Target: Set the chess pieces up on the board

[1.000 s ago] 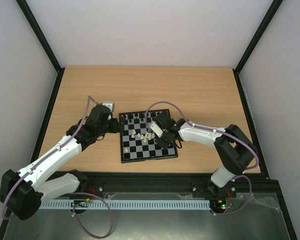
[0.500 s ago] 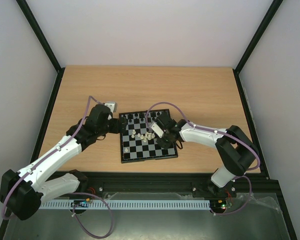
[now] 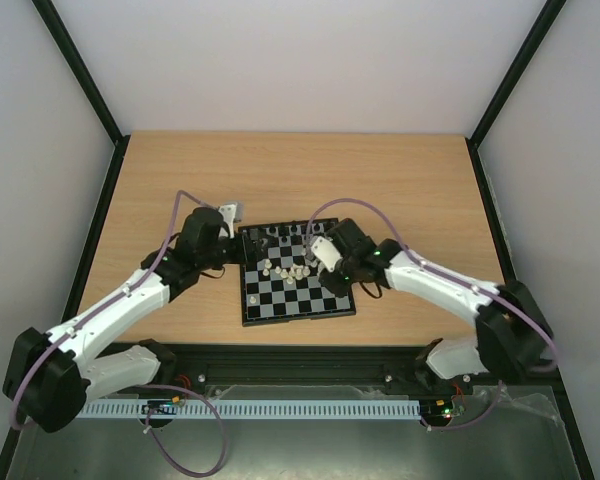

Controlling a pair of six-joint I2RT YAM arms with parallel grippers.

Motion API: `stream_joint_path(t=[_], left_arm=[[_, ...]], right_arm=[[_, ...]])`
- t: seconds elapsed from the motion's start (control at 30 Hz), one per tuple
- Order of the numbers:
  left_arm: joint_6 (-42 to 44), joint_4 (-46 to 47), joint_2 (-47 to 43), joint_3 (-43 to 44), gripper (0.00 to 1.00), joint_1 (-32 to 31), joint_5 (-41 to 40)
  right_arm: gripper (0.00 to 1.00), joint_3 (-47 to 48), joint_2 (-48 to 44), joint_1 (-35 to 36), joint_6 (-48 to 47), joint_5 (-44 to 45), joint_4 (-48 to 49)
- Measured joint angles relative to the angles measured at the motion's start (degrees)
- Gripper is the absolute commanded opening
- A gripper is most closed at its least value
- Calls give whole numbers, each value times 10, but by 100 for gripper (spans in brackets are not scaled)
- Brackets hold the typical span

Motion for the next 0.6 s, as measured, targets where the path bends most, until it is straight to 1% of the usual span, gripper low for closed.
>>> stream_joint_path(t=[0.13,0.27,0.4,0.6], left_arm=[[-74,98,24,-42,70,0,89],[-146,193,35,-89,62,-6,161],[-199,271,40,-117,59,-20,207],[-244,358,74,-120,54,-49,247]], right_arm=[[10,-11,-102,-8,-6,-67,16],[10,-32,-162,-8,-6,-109,43],[11,-51,-177,-8,-5,-131,64],[12,-66,-189,-8,-5,-144,70]])
